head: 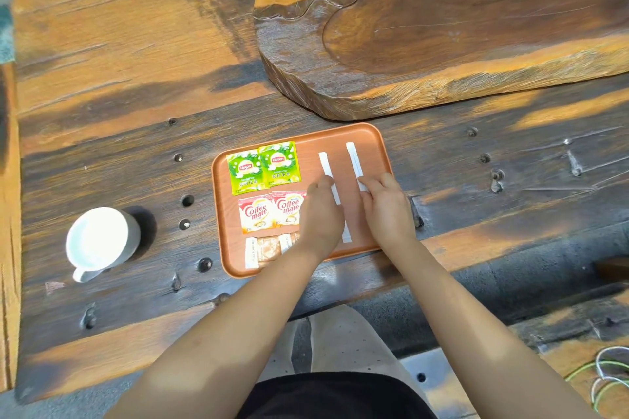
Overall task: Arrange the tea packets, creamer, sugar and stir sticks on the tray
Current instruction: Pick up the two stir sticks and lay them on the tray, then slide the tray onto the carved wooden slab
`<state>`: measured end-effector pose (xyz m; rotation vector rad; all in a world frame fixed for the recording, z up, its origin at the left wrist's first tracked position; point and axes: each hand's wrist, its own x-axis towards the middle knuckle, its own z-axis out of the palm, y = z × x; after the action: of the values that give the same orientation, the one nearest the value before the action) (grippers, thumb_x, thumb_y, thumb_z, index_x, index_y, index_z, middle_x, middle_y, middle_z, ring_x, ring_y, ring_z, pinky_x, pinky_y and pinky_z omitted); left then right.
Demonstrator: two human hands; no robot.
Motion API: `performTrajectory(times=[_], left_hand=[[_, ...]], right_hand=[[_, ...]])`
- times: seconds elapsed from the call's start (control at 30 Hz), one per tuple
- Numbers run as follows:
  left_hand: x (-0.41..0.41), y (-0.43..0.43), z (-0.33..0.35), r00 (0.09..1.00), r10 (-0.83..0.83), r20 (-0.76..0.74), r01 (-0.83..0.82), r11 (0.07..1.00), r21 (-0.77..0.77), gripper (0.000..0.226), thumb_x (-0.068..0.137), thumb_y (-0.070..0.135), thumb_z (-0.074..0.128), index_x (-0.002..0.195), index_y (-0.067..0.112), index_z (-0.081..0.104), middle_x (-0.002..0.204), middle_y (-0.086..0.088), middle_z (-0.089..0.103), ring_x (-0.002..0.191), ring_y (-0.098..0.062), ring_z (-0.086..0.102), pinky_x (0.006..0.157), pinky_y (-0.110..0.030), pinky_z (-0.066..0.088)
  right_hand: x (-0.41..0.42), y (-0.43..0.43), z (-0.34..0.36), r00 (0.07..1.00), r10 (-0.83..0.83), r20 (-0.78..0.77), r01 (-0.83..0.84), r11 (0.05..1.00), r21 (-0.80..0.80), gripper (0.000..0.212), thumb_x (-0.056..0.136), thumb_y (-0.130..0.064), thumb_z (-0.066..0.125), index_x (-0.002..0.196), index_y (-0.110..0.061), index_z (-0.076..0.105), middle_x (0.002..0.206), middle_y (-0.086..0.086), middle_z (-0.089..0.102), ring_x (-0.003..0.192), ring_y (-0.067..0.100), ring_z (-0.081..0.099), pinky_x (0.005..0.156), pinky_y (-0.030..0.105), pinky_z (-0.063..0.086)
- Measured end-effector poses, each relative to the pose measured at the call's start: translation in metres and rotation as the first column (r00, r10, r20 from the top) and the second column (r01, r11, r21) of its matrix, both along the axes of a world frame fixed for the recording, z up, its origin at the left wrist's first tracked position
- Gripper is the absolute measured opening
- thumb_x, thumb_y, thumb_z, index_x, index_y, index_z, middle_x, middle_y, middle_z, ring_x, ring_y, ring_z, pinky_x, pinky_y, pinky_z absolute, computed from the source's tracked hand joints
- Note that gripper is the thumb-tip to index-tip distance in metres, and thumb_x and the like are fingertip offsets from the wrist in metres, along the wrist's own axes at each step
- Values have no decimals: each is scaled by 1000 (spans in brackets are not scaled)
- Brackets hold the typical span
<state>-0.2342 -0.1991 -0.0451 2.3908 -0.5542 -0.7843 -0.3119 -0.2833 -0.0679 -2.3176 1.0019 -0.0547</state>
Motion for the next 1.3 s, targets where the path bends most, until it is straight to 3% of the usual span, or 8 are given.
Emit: performTrajectory(times=[0.1, 0.23, 0.37, 0.57, 0.97, 1.1, 1.23, 1.3], left_hand=[[13, 8, 6, 999, 30, 20, -30, 999, -34, 29, 79, 0, 56, 108, 5, 57, 100, -15, 64, 93, -32, 60, 72, -34, 47], [50, 45, 19, 980, 190, 60, -186, 980, -70, 24, 82, 1, 55, 105, 7, 59, 80, -2, 58, 76, -24, 58, 64, -23, 39], [80, 104, 15, 917, 333, 219, -348, 937, 34, 26, 81, 6, 57, 107, 3, 60, 102, -21, 63, 99, -36, 56, 88, -37, 44], [77, 137, 0, 909, 416, 3, -401, 875, 270, 30, 88, 14, 52, 115, 1, 56, 119, -23, 64, 110, -38, 58, 90, -39, 45], [92, 153, 4, 786, 566, -249, -539, 825, 173, 16, 84, -3, 46, 88, 11, 54, 87, -12, 60, 76, -27, 57, 64, -33, 50], [100, 162, 8, 761, 572, -308, -556, 818, 146, 21, 81, -5, 47, 74, 13, 54, 83, -13, 62, 78, -28, 59, 79, -46, 55], [110, 162, 18, 747, 561, -356, -573, 816, 82, 19, 81, -6, 48, 90, 8, 57, 84, -13, 60, 72, -25, 57, 57, -29, 49], [117, 162, 21, 744, 545, -385, -575, 817, 47, 20, 82, -6, 48, 92, 8, 58, 86, -13, 61, 76, -24, 58, 60, -29, 48]], right_hand=[[-2, -11, 8, 994, -72, 87, 71, 997, 17, 23, 88, -5, 48, 105, -5, 64, 107, 14, 59, 94, 31, 57, 82, 41, 49], [-6, -40, 17, 983, -173, 66, 172, 985, 22, 19, 86, -9, 54, 103, -8, 62, 103, 12, 58, 93, 30, 57, 85, 40, 48], [-9, -55, 20, 981, -166, -101, 179, 973, 148, 30, 85, -13, 58, 115, -6, 59, 106, 17, 65, 103, 32, 58, 90, 35, 42], [-9, -51, 23, 966, -184, -181, 223, 947, 231, 28, 85, -11, 58, 113, -7, 60, 95, 13, 68, 105, 29, 58, 85, 29, 41], [-4, -36, 32, 926, -333, -177, 373, 872, 316, 9, 81, -5, 58, 87, -12, 58, 76, -1, 57, 82, 20, 54, 73, 27, 38], [-4, -28, 40, 922, -366, -125, 387, 872, 301, 11, 80, -3, 58, 85, -12, 57, 70, -3, 56, 80, 20, 55, 73, 29, 40], [1, -24, 51, 910, -399, -115, 416, 869, 270, 12, 79, -4, 62, 85, -13, 58, 84, 6, 61, 84, 23, 58, 82, 34, 46], [3, -22, 55, 900, -422, -107, 435, 862, 258, 11, 80, -5, 62, 83, -14, 58, 83, 5, 62, 85, 25, 60, 84, 37, 48]])
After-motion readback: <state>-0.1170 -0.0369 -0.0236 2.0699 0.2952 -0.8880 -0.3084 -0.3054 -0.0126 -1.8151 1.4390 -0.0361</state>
